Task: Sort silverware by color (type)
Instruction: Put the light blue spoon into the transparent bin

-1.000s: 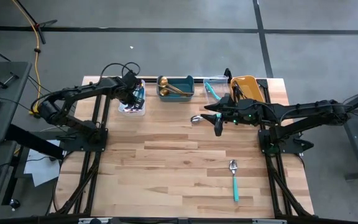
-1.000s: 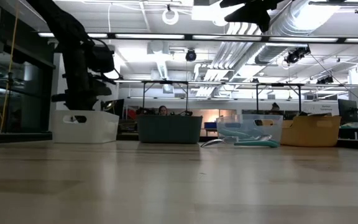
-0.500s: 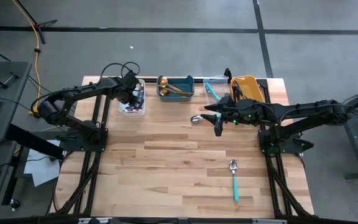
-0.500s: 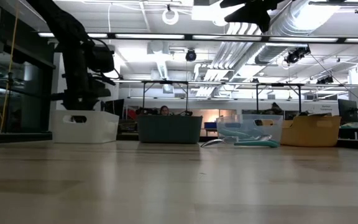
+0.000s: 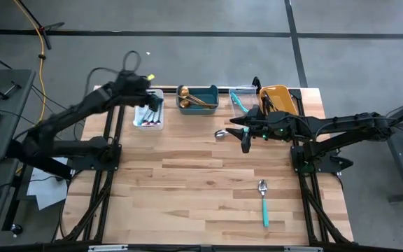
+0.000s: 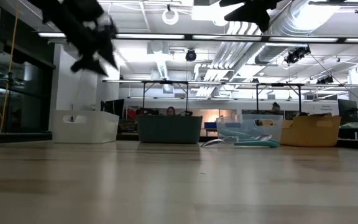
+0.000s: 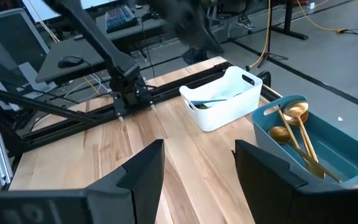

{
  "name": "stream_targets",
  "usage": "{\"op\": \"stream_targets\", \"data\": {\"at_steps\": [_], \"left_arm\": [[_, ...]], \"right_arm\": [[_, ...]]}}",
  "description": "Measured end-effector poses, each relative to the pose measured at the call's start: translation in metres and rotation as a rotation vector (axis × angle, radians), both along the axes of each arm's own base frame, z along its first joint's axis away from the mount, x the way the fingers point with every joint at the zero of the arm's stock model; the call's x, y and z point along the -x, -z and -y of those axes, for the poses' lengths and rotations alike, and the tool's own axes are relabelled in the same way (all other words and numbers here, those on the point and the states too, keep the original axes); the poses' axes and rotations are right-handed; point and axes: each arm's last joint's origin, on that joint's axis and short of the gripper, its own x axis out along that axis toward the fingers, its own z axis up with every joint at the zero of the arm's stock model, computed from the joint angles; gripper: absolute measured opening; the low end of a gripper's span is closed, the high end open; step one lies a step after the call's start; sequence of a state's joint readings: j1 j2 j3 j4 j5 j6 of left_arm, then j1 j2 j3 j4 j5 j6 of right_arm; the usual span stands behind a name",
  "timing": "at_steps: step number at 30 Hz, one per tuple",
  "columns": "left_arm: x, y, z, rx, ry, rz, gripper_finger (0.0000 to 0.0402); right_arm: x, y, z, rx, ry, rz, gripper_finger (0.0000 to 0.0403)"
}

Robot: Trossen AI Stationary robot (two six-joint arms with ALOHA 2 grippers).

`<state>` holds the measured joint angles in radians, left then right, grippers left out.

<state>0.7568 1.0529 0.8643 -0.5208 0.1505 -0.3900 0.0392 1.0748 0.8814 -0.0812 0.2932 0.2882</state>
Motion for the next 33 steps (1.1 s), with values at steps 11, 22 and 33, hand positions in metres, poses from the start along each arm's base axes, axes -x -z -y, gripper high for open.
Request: {"op": "stream_targets", "data": {"at_steps": [11, 22, 33], "left_arm": [[0.025, -0.058, 0.088, -0.362, 0.254, 0.597, 0.0181], [0.005, -0.036, 0.114, -0.447, 0.379, 0.658, 0.0181], [-0.012, -0.033, 0.12, -0.555, 0.462, 0.625, 0.0181]], "right_arm": [[0.0, 0.0, 0.0, 0.0, 0.0, 0.003, 0.019], [0.0, 0.0, 0.0, 0.037, -0.019, -0.007, 0.019], [0.0, 0.0, 0.0, 0.041, -0.025, -0.008, 0.019]]}}
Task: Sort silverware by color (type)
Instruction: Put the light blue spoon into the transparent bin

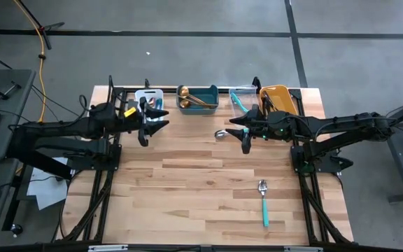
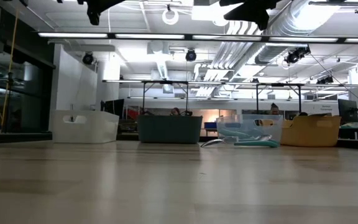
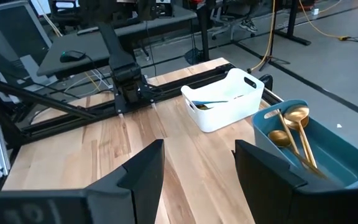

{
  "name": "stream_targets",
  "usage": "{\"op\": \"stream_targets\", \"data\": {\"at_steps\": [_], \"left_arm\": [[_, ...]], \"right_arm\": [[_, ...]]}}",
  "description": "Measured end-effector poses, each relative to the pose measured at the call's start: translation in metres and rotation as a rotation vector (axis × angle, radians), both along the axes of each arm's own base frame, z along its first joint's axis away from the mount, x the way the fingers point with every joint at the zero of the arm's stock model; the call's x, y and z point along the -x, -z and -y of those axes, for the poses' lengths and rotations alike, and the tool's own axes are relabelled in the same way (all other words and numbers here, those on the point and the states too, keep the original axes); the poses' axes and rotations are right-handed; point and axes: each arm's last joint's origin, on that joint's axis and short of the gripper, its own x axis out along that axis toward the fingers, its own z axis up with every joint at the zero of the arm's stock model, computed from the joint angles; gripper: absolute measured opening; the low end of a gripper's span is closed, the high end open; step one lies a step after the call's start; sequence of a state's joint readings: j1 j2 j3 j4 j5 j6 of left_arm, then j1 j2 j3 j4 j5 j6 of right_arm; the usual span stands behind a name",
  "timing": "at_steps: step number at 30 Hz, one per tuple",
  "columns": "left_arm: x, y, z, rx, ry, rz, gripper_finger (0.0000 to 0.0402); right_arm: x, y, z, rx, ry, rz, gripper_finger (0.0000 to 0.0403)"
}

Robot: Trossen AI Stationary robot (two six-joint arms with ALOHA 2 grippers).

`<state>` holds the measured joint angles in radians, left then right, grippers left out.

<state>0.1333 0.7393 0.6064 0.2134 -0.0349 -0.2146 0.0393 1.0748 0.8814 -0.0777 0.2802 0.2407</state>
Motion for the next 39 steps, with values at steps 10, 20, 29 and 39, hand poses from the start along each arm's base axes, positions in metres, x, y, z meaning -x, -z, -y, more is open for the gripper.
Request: {"op": "stream_targets", "data": {"at_steps": [10, 20, 29, 39], "left_arm": [[-0.0001, 0.0005, 0.0, 0.0, 0.0, -0.005, 0.0181], [-0.0001, 0.0005, -0.0001, 0.0, 0.0, -0.006, 0.0181], [-0.0001, 0.0006, -0.0001, 0.001, 0.0, -0.006, 0.0181], [-0.0002, 0.0025, -0.0001, 0.016, 0.001, -0.024, 0.0181]], "right_arm": [[0.0, 0.0, 0.0, 0.03, -0.008, -0.008, 0.019], [0.0, 0.0, 0.0, -0.065, 0.018, 0.016, 0.019], [0.0, 0.0001, 0.0, -0.068, 0.019, 0.017, 0.019], [-0.0009, -0.0035, 0.0, -0.074, 0.018, 0.056, 0.019]]}}
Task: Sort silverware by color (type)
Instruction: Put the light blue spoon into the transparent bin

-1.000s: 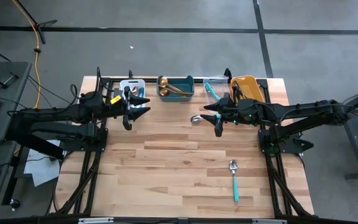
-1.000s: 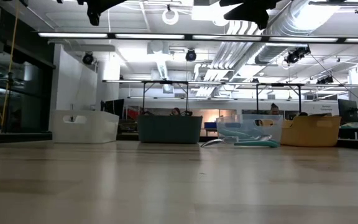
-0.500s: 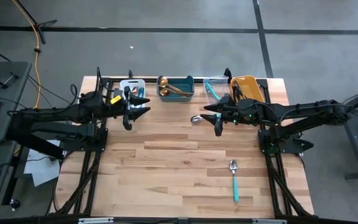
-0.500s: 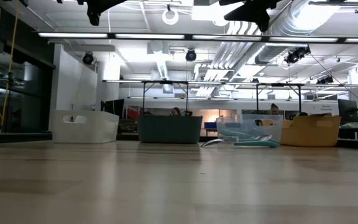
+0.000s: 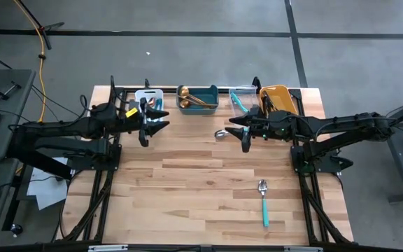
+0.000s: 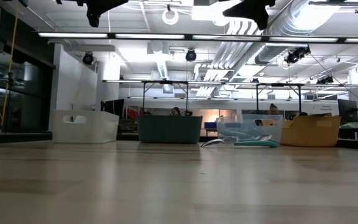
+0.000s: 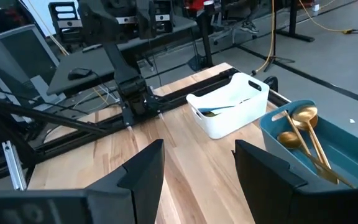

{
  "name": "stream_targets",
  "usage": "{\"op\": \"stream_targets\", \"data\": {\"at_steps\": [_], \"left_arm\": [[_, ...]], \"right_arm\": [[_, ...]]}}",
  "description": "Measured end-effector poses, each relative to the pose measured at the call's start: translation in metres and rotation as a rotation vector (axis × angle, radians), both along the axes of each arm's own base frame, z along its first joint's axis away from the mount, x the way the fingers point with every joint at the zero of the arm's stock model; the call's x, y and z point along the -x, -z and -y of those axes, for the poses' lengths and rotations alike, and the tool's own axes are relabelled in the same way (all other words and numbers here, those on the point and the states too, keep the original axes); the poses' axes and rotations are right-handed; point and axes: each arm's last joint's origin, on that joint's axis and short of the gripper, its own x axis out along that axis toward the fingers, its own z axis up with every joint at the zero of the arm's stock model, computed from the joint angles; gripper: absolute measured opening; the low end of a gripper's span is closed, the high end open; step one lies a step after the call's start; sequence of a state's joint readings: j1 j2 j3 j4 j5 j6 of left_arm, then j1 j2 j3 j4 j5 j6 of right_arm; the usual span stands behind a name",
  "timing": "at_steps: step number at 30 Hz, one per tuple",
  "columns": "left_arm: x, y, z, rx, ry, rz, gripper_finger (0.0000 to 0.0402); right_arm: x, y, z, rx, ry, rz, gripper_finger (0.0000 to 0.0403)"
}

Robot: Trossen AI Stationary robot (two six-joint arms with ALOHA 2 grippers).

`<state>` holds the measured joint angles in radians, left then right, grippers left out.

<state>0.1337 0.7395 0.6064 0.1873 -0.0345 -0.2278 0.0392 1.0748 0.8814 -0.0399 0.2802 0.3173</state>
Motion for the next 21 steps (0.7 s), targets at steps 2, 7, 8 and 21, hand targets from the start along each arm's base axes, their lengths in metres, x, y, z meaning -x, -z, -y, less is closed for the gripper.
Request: {"op": "stream_targets", "data": {"at_steps": [2, 7, 8, 21], "left_arm": [[0.0, 0.001, 0.0, 0.005, 0.0, -0.008, 0.0181], [0.0, 0.001, 0.0, 0.006, 0.0, -0.01, 0.0181], [0.0, 0.001, 0.0, 0.006, 0.0, -0.01, 0.0181], [0.0, 0.001, 0.0, 0.006, 0.0, -0.01, 0.0181]], "right_arm": [[0.0, 0.0, 0.0, -0.018, 0.004, 0.003, 0.019], [0.0, 0.005, 0.0, -0.14, 0.037, -0.014, 0.019], [-0.001, 0.009, 0.0, -0.164, 0.045, -0.035, 0.019], [-0.032, 0.093, 0.036, 0.005, -0.172, -0.621, 0.019]]}}
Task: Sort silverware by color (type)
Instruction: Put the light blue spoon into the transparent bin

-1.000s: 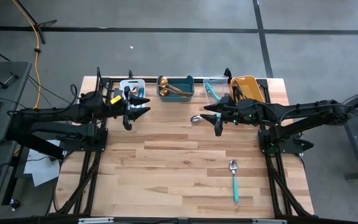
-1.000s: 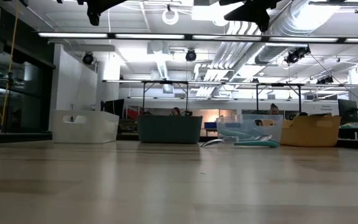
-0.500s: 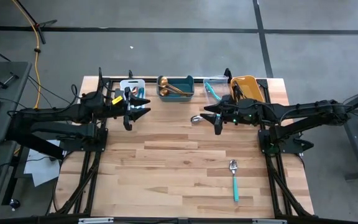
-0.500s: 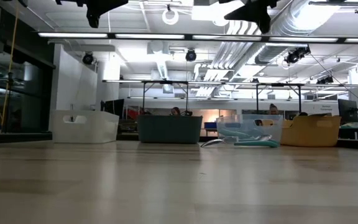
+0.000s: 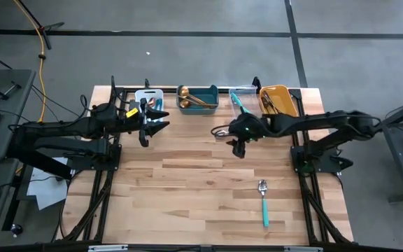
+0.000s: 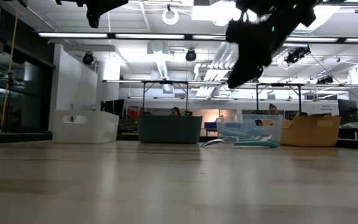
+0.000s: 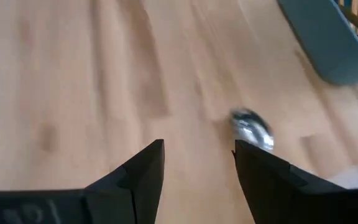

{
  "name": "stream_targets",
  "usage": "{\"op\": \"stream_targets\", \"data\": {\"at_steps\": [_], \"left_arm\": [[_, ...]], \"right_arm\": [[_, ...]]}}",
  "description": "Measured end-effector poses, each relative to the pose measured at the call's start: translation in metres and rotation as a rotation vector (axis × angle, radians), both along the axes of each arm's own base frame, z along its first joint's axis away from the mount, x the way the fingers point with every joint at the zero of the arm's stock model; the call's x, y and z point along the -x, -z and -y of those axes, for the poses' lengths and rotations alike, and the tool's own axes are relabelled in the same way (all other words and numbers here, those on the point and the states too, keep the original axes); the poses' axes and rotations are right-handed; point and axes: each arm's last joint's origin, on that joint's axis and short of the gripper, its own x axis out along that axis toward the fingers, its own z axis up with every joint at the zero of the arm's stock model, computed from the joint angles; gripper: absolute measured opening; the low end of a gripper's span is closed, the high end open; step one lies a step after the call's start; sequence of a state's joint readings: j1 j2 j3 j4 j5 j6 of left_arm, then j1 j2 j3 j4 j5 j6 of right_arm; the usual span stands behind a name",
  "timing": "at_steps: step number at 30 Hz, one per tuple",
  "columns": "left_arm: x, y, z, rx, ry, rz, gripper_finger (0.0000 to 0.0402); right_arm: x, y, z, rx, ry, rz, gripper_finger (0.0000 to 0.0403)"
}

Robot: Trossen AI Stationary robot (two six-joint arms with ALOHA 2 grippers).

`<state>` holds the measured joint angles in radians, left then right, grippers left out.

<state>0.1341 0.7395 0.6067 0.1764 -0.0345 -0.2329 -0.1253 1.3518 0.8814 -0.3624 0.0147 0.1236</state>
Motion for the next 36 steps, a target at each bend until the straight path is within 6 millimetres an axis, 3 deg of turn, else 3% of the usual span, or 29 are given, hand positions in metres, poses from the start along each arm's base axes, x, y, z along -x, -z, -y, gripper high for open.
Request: {"op": "stream_targets", "data": {"at_steps": [7, 12, 23, 36], "left_arm": [[0.0, 0.0, 0.0, 0.001, 0.0, 0.0, 0.0181], [0.0, 0.0, 0.0, 0.001, 0.0, 0.0, 0.0181], [0.0, 0.0, 0.0, 0.001, 0.0, 0.0, 0.0181], [0.0, 0.0, 0.0, 0.001, 0.0, 0.0, 0.0181]], "right_arm": [[-0.007, 0.037, 0.035, 0.123, -0.081, -0.189, 0.019], [-0.016, 0.058, 0.049, 0.134, -0.134, -0.317, 0.019], [-0.063, 0.068, 0.071, 0.167, -0.293, -0.489, 0.019], [-0.065, 0.085, 0.085, 0.109, -0.318, -0.595, 0.019]]}}
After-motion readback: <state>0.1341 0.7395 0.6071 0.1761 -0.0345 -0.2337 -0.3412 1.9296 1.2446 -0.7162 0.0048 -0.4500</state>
